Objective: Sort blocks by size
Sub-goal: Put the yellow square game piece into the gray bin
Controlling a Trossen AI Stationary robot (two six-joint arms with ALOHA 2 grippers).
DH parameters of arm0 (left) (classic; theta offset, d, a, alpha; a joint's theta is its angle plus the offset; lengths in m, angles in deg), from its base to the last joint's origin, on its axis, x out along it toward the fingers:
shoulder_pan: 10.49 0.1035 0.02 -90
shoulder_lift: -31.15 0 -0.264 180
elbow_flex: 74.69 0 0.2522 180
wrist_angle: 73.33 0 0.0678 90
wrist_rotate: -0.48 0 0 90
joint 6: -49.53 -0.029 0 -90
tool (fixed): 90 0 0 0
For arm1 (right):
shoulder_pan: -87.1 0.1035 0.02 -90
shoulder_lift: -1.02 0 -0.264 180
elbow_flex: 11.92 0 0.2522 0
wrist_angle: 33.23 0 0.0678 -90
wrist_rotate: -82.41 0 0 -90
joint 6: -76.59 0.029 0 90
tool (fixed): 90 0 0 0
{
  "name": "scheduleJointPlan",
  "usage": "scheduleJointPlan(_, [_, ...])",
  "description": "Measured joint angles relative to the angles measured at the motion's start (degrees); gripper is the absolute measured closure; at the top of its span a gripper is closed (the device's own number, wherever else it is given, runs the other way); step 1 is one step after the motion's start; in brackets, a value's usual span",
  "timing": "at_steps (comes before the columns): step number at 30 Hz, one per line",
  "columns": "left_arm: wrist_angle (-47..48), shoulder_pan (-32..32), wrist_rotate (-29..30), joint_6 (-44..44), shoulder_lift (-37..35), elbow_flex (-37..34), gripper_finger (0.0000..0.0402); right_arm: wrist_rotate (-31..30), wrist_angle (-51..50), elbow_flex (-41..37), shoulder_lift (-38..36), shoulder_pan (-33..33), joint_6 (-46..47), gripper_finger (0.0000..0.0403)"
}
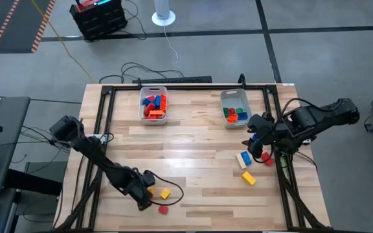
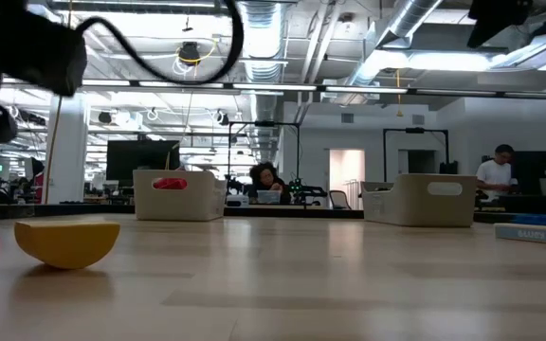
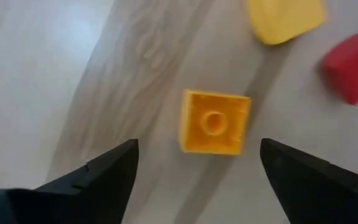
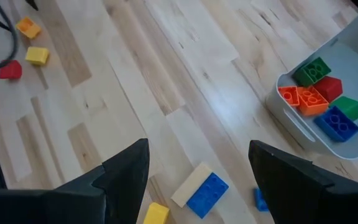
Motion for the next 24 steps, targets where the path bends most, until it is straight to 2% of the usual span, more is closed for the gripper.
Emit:
scheduleJointPlan(5, [0.45,0.0,1.11,1.06,2.25,0.02,0.0069,0.16,0.11,0.0,0.0,0.0,0.01,0.0101])
scheduleJointPlan(12, [-1.21,0.14,3.01,0.11,3.0,0.04,0.0104,0.21,0.05,0.0,-0.02,0.0,0.02,0.0101])
scheduleJointPlan(17, [-1.89,0.24,4.56,-1.36,3.0,0.04,0.0156,0.18,0.05,0.0,0.0,0.0,-0.1,0.0101])
scheduleJointPlan(24, [-2.36,0.68,6.28,-2.24,3.0,0.07,0.0252,0.18,-0.06,0.0,-0.01,0.0,-0.46,0.0101])
